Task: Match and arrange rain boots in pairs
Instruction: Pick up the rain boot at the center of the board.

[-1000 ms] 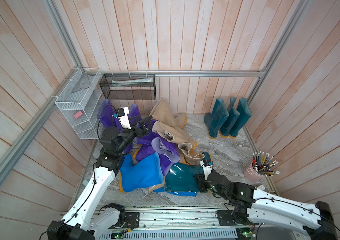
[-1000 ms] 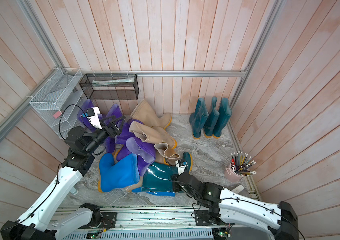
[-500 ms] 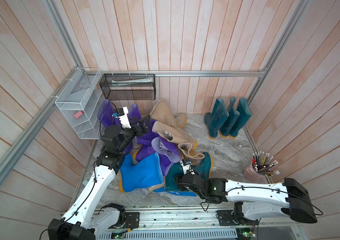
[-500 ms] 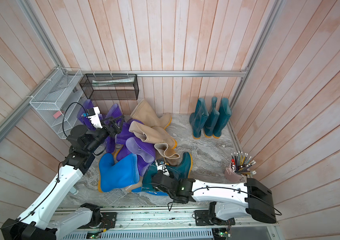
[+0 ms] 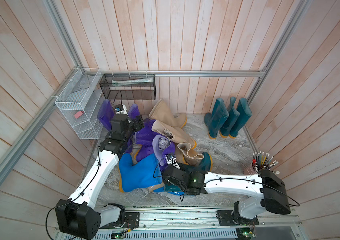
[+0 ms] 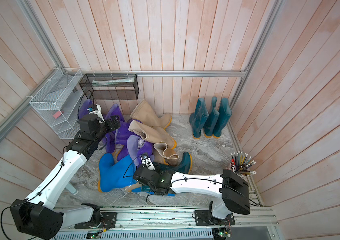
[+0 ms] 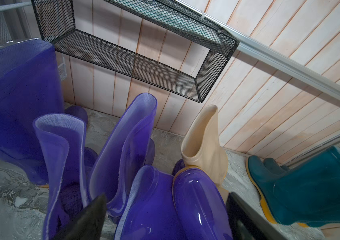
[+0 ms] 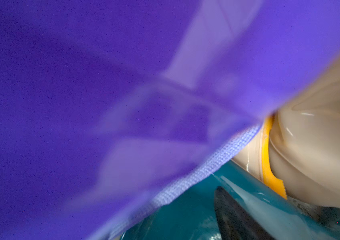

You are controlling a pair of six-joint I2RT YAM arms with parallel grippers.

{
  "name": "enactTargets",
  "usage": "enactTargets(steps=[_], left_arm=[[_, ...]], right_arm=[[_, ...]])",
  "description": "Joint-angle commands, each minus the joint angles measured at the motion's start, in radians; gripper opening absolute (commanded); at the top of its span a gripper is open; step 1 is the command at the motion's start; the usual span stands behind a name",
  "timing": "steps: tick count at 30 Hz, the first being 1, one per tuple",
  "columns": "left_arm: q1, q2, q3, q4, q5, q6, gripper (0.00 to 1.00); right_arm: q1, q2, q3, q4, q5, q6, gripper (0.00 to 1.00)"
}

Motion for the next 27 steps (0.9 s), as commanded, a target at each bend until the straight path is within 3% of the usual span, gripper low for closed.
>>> enactTargets(steps=[1, 6, 11, 18, 27], left_arm=[[0.003, -0.008, 0.009, -0.008, -0.006, 0.029, 0.91], [0.003, -0.017, 0.003, 0.006, 0.034, 0.023, 0.91], [0.003, -0.031, -0.012, 0.035, 0.062, 0.016, 0.91], [0.004, -0.038, -0.033, 0.068, 0.122, 0.014, 0.91], [0.003, -0.035, -0.045, 0.091, 0.162, 0.002, 0.91]], right_arm=[[0.018, 0.015, 0.018, -0.075, -0.011, -0.002, 0.81], [0.029, -0.047, -0.051, -0.066, -0.099, -0.003, 0.81], [0.031, 0.006, -0.033, -0.042, -0.192, -0.031, 0.87], [0.058, 0.125, 0.063, -0.227, -0.104, 0.038, 0.88], [0.102, 0.049, 0.033, -0.242, -0.104, 0.052, 0.89]])
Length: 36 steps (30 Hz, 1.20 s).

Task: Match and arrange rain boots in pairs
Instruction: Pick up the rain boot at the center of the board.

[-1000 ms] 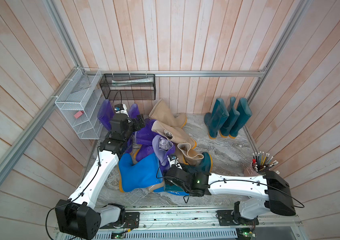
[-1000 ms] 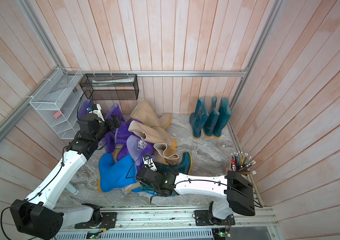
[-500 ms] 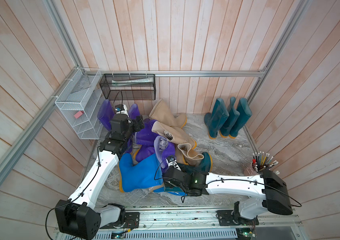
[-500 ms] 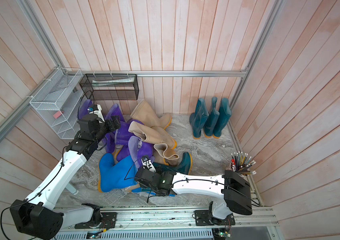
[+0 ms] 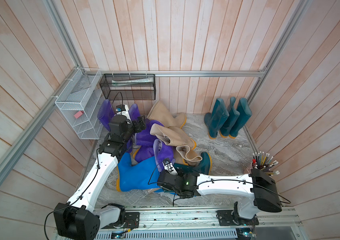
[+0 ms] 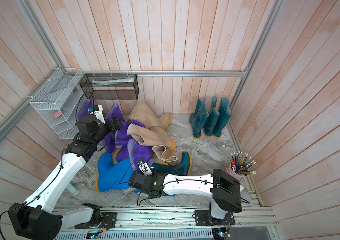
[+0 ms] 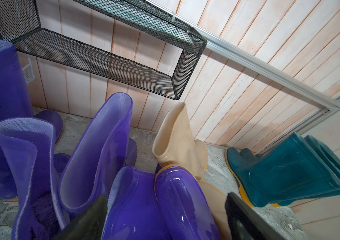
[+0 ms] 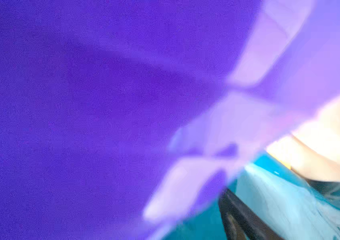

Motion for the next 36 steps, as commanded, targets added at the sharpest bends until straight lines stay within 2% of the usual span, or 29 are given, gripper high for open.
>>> enactTargets(steps=[1, 6, 9, 11, 15, 18, 20, 23, 27, 29, 30, 36], left_arm=[[0.004, -0.001, -0.013, 0.036, 0.036, -0.005, 0.91], [0.004, 0.002, -0.017, 0.047, 0.073, -0.013, 0.91], [0.004, -0.005, -0.017, 0.049, 0.089, -0.009, 0.91], [0.003, -0.010, -0.022, 0.057, 0.090, -0.008, 0.91], [0.004, -0.014, -0.026, 0.065, 0.098, -0.010, 0.91], [0.003, -0.015, -0.030, 0.069, 0.105, -0.011, 0.91], [0.003, -0.020, -0.031, 0.077, 0.110, -0.010, 0.91], [0.003, -0.036, -0.049, 0.111, 0.131, -0.010, 0.91], [0.003, -0.053, -0.066, 0.141, 0.148, -0.010, 0.92], [0.003, -0.053, -0.066, 0.140, 0.154, -0.011, 0.92], [0.004, -0.053, -0.066, 0.142, 0.158, -0.010, 0.92], [0.004, -0.052, -0.068, 0.147, 0.163, -0.010, 0.92]], right_arm=[[0.040, -0.035, -0.031, -0.086, -0.116, -0.023, 0.89], [0.048, -0.129, -0.066, -0.062, -0.178, -0.059, 0.88], [0.055, -0.145, -0.099, -0.042, -0.231, -0.063, 0.79], [0.062, -0.128, -0.100, -0.038, -0.240, -0.056, 0.80], [0.069, -0.078, -0.060, -0.013, -0.240, -0.072, 0.87], [0.069, -0.009, -0.010, -0.063, -0.180, -0.062, 0.88], [0.071, 0.045, 0.036, -0.174, -0.081, -0.001, 0.86], [0.090, 0.070, 0.054, -0.308, 0.074, 0.093, 0.63], [0.090, 0.006, 0.025, -0.401, 0.141, 0.164, 0.19], [0.090, -0.047, -0.001, -0.434, 0.155, 0.195, 0.03], [0.090, -0.082, -0.013, -0.453, 0.161, 0.215, 0.00], [0.089, -0.294, -0.110, -0.504, 0.146, 0.263, 0.00]])
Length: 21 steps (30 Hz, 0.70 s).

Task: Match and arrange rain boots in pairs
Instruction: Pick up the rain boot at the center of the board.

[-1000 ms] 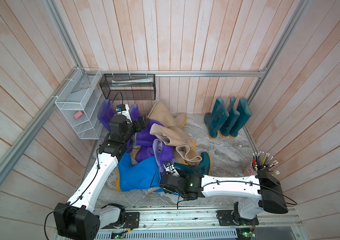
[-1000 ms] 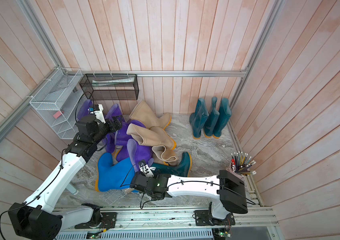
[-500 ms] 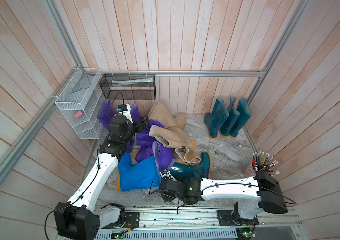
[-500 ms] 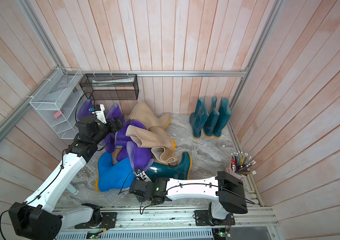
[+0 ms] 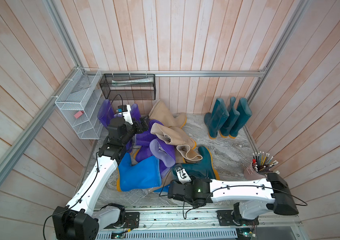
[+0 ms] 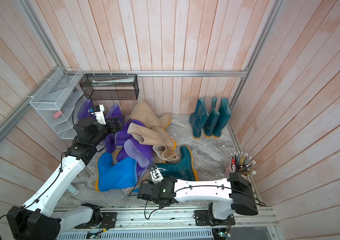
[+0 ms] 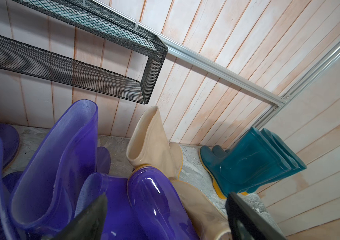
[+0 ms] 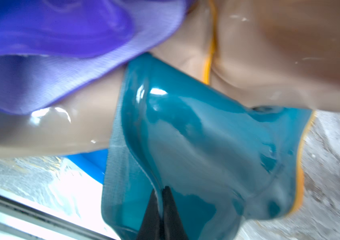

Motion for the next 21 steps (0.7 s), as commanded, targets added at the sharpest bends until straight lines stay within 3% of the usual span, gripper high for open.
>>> enactTargets(steps=[1, 9, 15, 21], left_arm=[[0.003, -0.013, -0.010, 0.029, 0.017, -0.003, 0.92], [-0.001, -0.014, 0.014, 0.012, 0.077, 0.006, 0.88], [-0.176, -0.017, 0.106, -0.084, -0.136, 0.134, 0.86], [-0.215, 0.009, 0.174, -0.057, 0.058, 0.117, 0.87]], right_arm=[[-0.005, -0.096, -0.041, -0.127, 0.042, 0.065, 0.00], [-0.055, -0.351, -0.054, -0.349, 0.044, 0.112, 0.00], [-0.188, -0.553, -0.011, -0.389, 0.115, 0.066, 0.00], [-0.356, -0.679, -0.001, -0.242, 0.138, -0.102, 0.00]])
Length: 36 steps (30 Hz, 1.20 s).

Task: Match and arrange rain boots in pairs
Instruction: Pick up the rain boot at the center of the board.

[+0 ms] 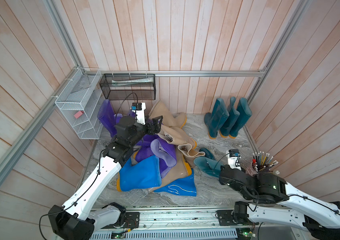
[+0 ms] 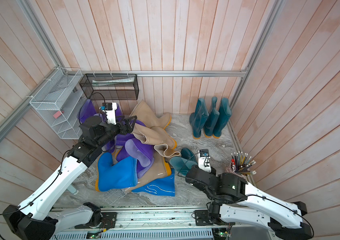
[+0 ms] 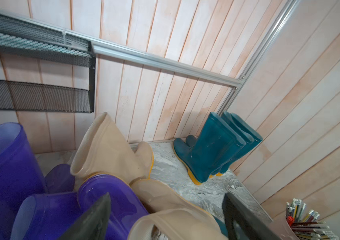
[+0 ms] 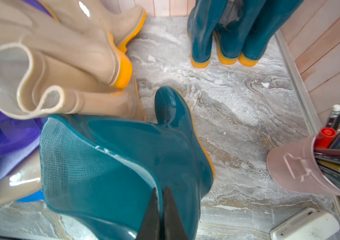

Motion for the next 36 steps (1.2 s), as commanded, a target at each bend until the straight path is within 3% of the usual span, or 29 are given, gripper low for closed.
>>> enactTargets(steps=[1, 7, 10, 14, 17, 30, 36], left_arm=[[-0.012, 0.011, 0.044, 0.012, 0.107, 0.026, 0.87], [-0.059, 0.046, 0.074, 0.028, 0.272, 0.038, 0.89], [-0.080, 0.059, 0.072, 0.037, 0.301, 0.030, 0.89], [-0.120, 0.061, 0.074, 0.047, 0.259, 0.028, 0.89], [-0.148, 0.087, 0.094, 0.046, 0.246, 0.041, 0.89], [-0.218, 0.183, 0.198, 0.021, 0.161, 0.072, 0.89], [-0.222, 0.222, 0.284, -0.033, 0.106, 0.103, 0.89]], right_arm=[[-0.086, -0.029, 0.027, 0.079, 0.065, -0.132, 0.00], [-0.232, -0.036, 0.049, 0.204, 0.095, -0.292, 0.00], [-0.273, -0.038, 0.082, 0.266, 0.060, -0.369, 0.00], [-0.276, -0.043, 0.126, 0.301, 0.009, -0.421, 0.00], [-0.274, -0.016, 0.148, 0.339, -0.098, -0.471, 0.00], [-0.275, 0.000, 0.387, 0.220, -0.154, -0.534, 0.00], [-0.275, 0.068, 0.475, 0.072, -0.171, -0.532, 0.00]])
